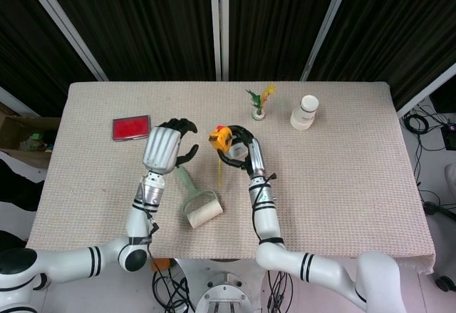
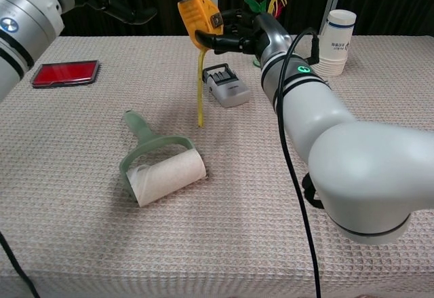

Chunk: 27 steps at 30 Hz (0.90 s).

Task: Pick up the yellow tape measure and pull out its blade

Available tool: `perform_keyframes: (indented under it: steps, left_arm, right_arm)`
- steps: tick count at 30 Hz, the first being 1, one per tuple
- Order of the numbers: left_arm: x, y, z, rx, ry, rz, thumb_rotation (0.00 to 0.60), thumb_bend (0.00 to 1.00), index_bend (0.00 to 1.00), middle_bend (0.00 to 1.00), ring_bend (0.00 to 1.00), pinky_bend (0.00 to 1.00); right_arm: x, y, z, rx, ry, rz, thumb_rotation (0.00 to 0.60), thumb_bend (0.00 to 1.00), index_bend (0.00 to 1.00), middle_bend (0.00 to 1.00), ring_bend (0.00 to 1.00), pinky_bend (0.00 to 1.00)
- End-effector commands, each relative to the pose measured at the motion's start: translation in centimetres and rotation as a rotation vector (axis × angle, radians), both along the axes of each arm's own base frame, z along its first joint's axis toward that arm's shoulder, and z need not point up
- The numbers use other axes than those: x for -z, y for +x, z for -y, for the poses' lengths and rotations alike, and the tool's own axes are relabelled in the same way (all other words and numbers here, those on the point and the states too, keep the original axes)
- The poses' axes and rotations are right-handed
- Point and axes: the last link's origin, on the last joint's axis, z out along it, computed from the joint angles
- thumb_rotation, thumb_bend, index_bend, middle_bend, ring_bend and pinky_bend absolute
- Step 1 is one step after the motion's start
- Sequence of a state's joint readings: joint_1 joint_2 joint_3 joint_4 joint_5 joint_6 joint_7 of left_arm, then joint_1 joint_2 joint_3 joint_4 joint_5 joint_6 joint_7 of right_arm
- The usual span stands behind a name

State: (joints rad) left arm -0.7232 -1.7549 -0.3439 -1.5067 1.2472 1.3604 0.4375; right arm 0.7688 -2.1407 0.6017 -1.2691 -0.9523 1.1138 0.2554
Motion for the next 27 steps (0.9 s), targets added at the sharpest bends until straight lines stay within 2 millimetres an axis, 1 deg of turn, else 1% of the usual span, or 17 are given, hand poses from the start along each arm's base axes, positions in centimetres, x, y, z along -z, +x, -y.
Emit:
perform_keyframes:
  steps: [1, 9, 16, 20, 27]
  left_arm:
    - [0.3, 0.5, -0.1, 0.006, -0.002, 0.003, 0.554, 0.28, 0.46, 0.46, 0.44, 0.63]
    - [0.8, 1.7, -0.3, 0.013, -0.007, 0.008, 0.552, 0.28, 0.47, 0.47, 0.46, 0.64]
    - [1.2, 2.3, -0.4, 0.012, -0.014, 0.012, 0.554, 0.28, 0.48, 0.49, 0.47, 0.65]
    - [1.5, 2.4, -0.4, 0.009, -0.017, 0.012, 0.552, 0.28, 0.48, 0.49, 0.47, 0.65]
    - [1.5, 2.0, -0.8, -0.013, 0.003, -0.003, 0.555, 0.30, 0.50, 0.50, 0.49, 0.66]
  right_arm:
    - [0.1, 0.2, 0.1, 0.002, 0.000, 0.000, 0.600, 0.30, 0.95, 0.70, 0.39, 0.00]
    - [0.6, 0.8, 0.4, -0.005, 0.001, -0.003, 0.600, 0.30, 0.95, 0.70, 0.39, 0.00]
    - [1.0, 1.1, 0.5, -0.005, 0.000, -0.003, 0.600, 0.30, 0.95, 0.70, 0.39, 0.00]
    - [1.1, 1.3, 0.5, -0.009, 0.000, -0.002, 0.600, 0.30, 0.95, 0.70, 0.39, 0.00]
    - [1.1, 1.2, 0.4, -0.007, 0.016, 0.011, 0.600, 0.30, 0.95, 0.70, 0.39, 0.00]
